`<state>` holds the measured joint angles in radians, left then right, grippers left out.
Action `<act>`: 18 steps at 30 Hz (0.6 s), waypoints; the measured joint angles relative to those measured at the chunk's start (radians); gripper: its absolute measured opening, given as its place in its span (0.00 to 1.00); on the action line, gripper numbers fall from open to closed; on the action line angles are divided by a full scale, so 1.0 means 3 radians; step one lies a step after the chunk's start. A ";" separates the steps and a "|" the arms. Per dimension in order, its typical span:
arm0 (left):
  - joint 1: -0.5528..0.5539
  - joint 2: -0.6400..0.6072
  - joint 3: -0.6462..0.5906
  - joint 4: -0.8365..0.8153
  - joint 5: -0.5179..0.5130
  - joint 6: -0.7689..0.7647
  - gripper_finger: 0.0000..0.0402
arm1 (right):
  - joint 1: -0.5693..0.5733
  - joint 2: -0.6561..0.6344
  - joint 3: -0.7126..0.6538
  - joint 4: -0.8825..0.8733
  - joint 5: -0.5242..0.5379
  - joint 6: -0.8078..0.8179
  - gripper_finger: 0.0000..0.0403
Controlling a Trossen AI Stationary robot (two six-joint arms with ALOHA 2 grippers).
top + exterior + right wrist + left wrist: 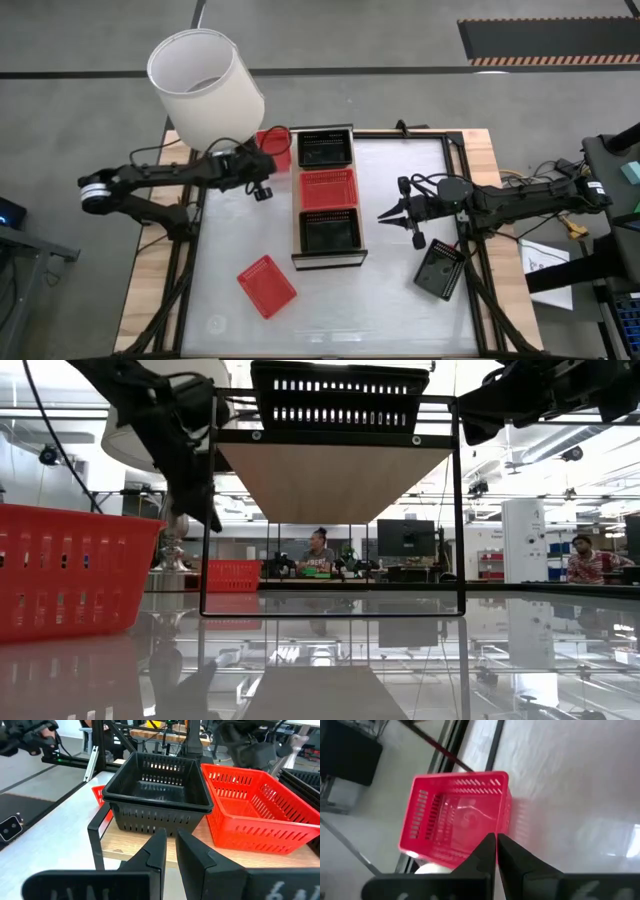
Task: Stack baskets on shelf by color
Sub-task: Stack the red bin on the red bin on the shelf
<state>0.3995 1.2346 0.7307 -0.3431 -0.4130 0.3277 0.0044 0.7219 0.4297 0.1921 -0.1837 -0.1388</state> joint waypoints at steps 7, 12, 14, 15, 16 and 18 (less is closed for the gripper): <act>0.0128 0.0300 0.0026 0.0176 0.0140 0.0193 0.00 | 0.0000 0.0000 -0.0001 0.0000 0.0000 0.0035 0.08; 0.0201 0.0350 0.0000 0.0159 0.0141 0.0239 0.00 | 0.0000 0.0001 -0.0016 -0.0001 -0.0001 0.0037 0.08; 0.0206 0.0350 0.0001 0.0169 0.0141 0.0238 0.03 | 0.0000 0.0001 -0.0019 -0.0001 0.0000 0.0037 0.08; 0.0208 0.0350 0.0005 0.0173 0.0142 0.0237 0.05 | 0.0000 0.0001 -0.0019 -0.0001 0.0000 0.0037 0.08; 0.0208 0.0350 0.0006 0.0182 0.0142 0.0237 0.07 | 0.0000 0.0001 -0.0019 -0.0001 0.0000 0.0036 0.08; 0.0211 0.0350 0.0002 0.0226 0.0142 0.0239 0.14 | 0.0000 0.0001 -0.0020 -0.0001 0.0000 0.0035 0.08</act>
<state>0.4628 1.3396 0.7312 -0.2752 -0.3702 0.3994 0.0044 0.7223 0.4236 0.1917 -0.1837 -0.1283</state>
